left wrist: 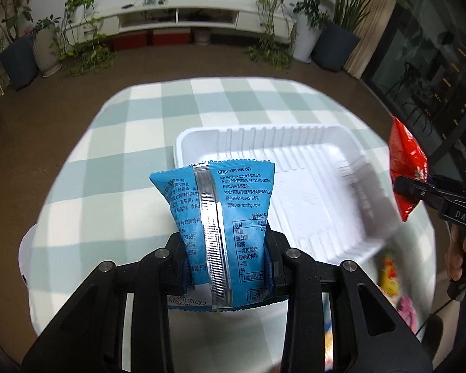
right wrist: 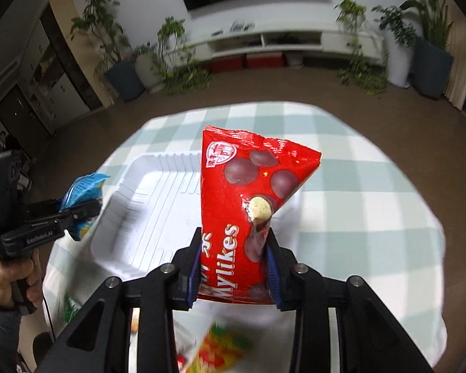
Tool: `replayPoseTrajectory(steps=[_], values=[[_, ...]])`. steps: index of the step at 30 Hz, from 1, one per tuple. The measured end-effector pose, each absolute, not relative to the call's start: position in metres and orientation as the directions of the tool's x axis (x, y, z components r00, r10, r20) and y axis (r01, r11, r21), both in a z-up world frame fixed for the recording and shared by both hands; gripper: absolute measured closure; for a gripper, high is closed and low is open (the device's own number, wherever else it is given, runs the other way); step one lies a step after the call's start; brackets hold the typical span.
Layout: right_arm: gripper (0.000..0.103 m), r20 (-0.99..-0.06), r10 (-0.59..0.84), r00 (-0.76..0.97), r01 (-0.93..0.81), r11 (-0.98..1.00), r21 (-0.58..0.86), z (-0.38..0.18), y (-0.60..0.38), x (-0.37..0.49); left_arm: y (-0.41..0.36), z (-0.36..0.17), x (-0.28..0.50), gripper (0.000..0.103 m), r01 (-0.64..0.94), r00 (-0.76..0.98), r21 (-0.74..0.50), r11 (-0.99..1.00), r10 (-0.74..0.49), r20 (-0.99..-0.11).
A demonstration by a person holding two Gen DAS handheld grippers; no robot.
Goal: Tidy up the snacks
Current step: 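Carry both packets to the white tray and release them inside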
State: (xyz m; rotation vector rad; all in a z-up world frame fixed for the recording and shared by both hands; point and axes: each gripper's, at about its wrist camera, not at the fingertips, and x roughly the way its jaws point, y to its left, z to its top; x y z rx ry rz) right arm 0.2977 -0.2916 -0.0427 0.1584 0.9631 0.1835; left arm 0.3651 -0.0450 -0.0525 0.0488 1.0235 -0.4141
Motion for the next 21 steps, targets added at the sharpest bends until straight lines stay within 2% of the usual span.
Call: replayPoseTrajectory(steps=[10,17,19,21], values=[[0.065,-0.865,0.210,0.456,-0.095,0.978,0.187,-0.099,-0.281,0.336,-0.075,-0.106,0.390,0.069,0.380,0.408,-0.112,0.918,-0.275,-0.870],[0.053,-0.866,0.148,0.479,-0.099,0.989,0.114,-0.107,-0.271,0.335,-0.089,-0.114,0.390,0.066,0.393,0.429,-0.035,0.919,-0.217,-0.877],[0.047,-0.866,0.129,0.483,-0.103,0.991,0.090,-0.109,-0.269,0.333,-0.090,-0.113,0.389,0.061,0.391,0.429,-0.034,0.920,-0.215,-0.878],[0.045,-0.866,0.115,0.486,-0.098,0.992,0.076,-0.110,-0.271,0.331,-0.090,-0.110,0.388,0.057,0.393,0.432,-0.039,0.919,-0.222,-0.874]])
